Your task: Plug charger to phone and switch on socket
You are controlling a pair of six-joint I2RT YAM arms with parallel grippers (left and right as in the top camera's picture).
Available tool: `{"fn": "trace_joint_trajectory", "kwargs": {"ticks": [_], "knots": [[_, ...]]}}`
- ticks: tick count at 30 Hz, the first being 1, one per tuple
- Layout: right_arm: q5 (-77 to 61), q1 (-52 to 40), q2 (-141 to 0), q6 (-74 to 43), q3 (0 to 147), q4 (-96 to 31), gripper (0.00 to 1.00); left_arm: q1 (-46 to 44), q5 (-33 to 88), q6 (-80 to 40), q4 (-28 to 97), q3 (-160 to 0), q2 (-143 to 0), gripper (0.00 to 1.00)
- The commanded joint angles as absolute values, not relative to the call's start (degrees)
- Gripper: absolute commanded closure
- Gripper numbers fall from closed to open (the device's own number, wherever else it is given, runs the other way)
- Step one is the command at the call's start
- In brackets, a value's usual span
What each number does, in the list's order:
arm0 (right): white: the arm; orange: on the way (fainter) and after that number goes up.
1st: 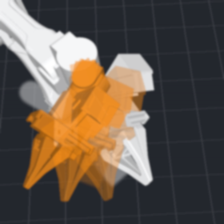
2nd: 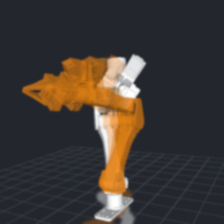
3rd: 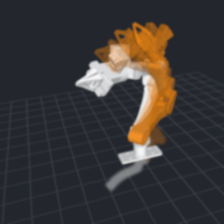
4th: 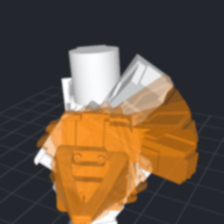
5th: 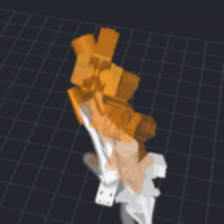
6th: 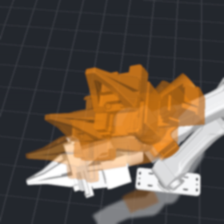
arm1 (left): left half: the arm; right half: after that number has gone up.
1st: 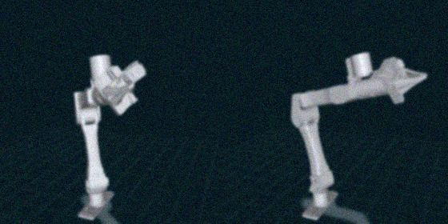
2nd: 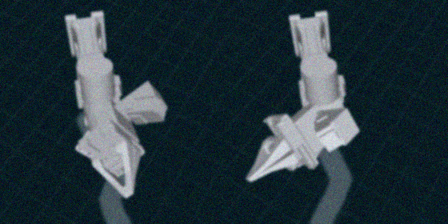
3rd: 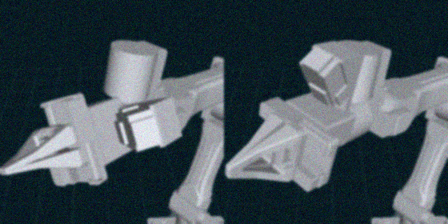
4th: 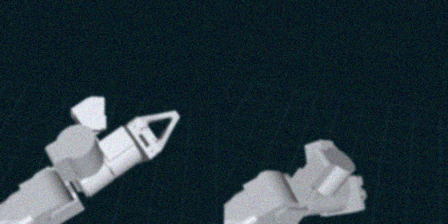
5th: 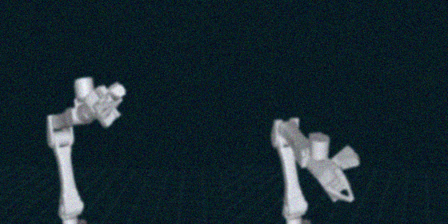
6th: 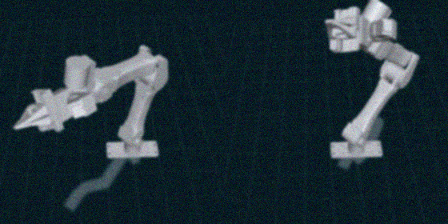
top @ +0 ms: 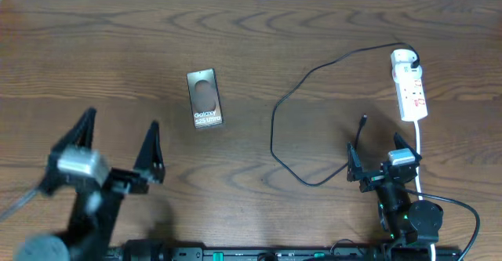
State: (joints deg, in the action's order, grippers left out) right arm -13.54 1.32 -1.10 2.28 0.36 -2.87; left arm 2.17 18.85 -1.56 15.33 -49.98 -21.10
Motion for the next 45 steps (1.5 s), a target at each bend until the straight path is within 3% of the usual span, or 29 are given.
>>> {"fn": "trace_joint_trajectory", "kwargs": {"ticks": [1,14,20,31,33,34,42,45], "knots": [[-13.67,0.69,-1.10,1.76,0.32,-3.20,0.01,2.46,24.56,2.83,24.32,-66.13,-34.04,0.07],[-13.67,0.69,-1.08,1.76,0.32,-3.20,0.01,1.50,25.12,5.13,72.01,-122.78,-81.25,0.07],[-13.67,0.69,-1.08,1.76,0.32,-3.20,0.01,-1.04,25.12,3.75,80.62,-125.60,-93.19,0.07],[-13.67,0.69,-1.08,1.76,0.32,-3.20,0.01,-1.43,24.43,-0.71,83.33,-125.27,-105.95,0.07],[-13.67,0.69,-1.08,1.76,0.32,-3.20,0.01,-1.45,24.45,-0.73,83.33,-124.44,-107.81,0.55],[-13.67,0.69,-1.10,1.76,0.32,-3.20,0.01,-1.45,24.45,-0.73,83.33,-124.14,-108.36,0.90],[-13.67,0.71,-1.08,1.76,0.32,-3.20,0.01,-1.43,24.45,-0.73,84.18,-123.70,-112.09,0.91],[-13.67,0.69,-1.08,1.76,0.32,-3.20,0.01,-1.43,24.45,-0.86,82.89,-123.70,-112.09,0.83]]}}
